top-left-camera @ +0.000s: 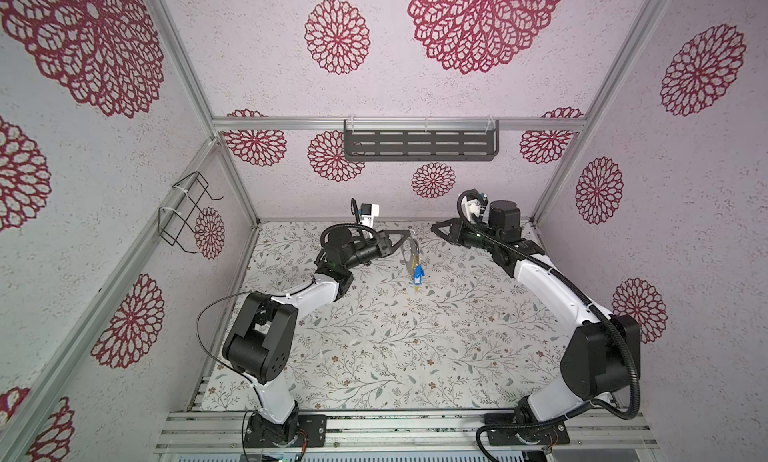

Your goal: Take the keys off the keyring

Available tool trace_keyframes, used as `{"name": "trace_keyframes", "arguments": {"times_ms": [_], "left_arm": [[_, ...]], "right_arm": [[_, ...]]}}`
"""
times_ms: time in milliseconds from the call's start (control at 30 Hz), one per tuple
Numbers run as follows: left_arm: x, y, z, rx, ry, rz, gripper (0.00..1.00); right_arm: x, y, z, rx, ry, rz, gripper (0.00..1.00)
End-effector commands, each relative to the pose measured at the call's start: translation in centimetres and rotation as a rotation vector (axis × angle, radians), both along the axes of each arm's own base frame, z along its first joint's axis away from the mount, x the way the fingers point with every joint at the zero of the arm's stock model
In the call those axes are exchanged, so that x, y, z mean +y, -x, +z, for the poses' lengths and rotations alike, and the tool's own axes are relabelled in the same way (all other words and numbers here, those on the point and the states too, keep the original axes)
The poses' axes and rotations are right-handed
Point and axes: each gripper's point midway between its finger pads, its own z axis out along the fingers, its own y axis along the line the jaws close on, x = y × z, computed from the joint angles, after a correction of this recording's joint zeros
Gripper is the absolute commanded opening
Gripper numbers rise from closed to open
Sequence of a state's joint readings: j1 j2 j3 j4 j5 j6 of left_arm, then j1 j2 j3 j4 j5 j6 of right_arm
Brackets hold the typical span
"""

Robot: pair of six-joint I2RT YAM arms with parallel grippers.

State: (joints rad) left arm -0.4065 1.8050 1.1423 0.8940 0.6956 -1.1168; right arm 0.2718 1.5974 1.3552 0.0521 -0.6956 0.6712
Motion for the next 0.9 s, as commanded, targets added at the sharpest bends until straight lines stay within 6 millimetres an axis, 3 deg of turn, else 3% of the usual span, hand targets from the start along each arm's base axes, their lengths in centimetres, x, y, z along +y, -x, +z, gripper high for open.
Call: {"name": "trace_keyframes", "arguments": {"times_ms": [0,167,400,533,600,733,867], "left_arm": [[0.7,-0.2,3.5,-0.072,0.148,-0.027,0.0],[0.8,-0.5,3.7,-0.08,0.217,-0.031,0.0],[-0.5,-0.3,0.9,-0.037,0.126,-0.007,0.0],[-1.6,0.3,1.2,-0.055,0.106,-0.031,0.0],[-1.8,0.3,1.5,-0.055,0.123,-0.043,0.0],[-2.2,0.5,1.8,-0.055,0.171,-0.059,0.0],[-3.1,1.0,1.8,-0.054,0.181,-0.073,0.0]], "right_arm": [[0.2,-0.5,2.7,-0.049,-0.112,0.047,0.08],[0.2,0.6,2.7,-0.086,-0.113,0.073,0.14],[0.2,0.5,4.4,-0.18,-0.163,0.059,0.16],[0.4,1.3,6.0,-0.264,-0.206,0.068,0.16],[0.6,1.6,6.6,-0.285,-0.209,0.073,0.22],[0.8,1.8,6.4,-0.282,-0.179,0.08,0.32],[1.4,2.5,6.3,-0.29,-0.153,0.102,0.32]]}}
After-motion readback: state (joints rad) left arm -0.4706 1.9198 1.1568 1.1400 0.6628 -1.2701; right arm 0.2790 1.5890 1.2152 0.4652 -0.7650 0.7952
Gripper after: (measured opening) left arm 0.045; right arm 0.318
